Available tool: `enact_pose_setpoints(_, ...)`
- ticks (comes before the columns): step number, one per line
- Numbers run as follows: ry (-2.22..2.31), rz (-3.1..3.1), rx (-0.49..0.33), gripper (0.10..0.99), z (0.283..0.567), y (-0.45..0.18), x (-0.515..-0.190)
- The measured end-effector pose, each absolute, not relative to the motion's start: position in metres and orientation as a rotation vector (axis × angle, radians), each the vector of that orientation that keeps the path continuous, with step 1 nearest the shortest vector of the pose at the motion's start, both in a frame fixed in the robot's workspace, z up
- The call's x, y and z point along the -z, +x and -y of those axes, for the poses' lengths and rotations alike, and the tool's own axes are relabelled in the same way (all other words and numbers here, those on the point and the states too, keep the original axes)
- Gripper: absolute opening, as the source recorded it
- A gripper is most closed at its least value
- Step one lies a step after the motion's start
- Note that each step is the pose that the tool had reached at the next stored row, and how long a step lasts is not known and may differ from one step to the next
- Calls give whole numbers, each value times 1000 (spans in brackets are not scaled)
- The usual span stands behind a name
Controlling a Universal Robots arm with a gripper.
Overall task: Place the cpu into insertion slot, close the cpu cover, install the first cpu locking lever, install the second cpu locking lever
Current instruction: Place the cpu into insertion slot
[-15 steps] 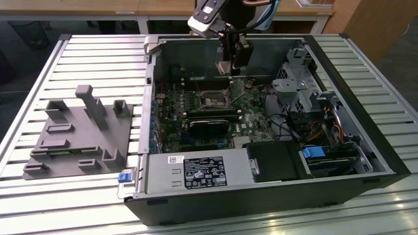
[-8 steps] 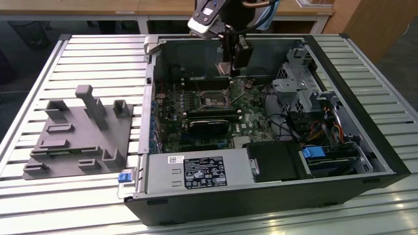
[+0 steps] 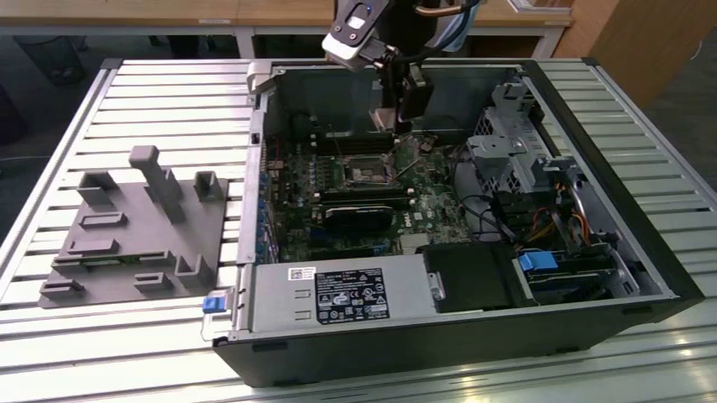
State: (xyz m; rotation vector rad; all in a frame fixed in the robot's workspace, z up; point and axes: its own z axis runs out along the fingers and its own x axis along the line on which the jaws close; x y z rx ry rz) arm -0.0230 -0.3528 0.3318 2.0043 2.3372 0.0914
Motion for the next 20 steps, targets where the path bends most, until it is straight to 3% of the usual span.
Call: enact_pose_setpoints(20,2071,-2276,-88,541,352,-23,-319)
